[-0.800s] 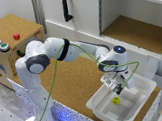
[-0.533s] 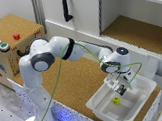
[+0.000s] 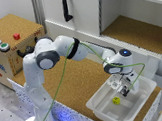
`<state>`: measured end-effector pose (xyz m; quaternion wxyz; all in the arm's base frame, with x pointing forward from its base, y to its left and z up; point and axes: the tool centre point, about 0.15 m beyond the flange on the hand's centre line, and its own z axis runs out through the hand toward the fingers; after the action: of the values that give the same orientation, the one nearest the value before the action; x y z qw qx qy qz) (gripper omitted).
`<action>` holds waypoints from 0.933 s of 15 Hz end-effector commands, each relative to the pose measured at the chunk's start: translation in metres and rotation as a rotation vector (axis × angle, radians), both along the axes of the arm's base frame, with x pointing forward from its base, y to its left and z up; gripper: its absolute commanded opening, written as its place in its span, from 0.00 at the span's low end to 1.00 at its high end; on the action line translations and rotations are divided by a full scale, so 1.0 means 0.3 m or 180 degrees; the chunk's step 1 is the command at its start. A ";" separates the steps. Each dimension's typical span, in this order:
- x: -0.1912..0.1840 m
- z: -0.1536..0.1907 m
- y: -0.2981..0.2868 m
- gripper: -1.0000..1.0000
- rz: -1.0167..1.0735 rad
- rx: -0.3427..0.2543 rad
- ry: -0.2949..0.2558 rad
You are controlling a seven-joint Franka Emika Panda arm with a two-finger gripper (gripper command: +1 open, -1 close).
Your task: Go towards the box and place the purple object
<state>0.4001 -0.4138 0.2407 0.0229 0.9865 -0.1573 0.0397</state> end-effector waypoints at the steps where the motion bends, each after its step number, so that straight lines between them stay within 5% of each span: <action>1: 0.054 0.010 -0.040 1.00 -0.0131 0.0021 0.0107; 7: -0.065 0.243 0.082 1.00 0.0044 0.0046 -0.0198; 14: -0.175 0.522 0.340 1.00 0.0372 0.0148 -0.0328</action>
<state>0.3812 -0.3695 0.3327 -0.0244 0.9880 -0.1382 0.0643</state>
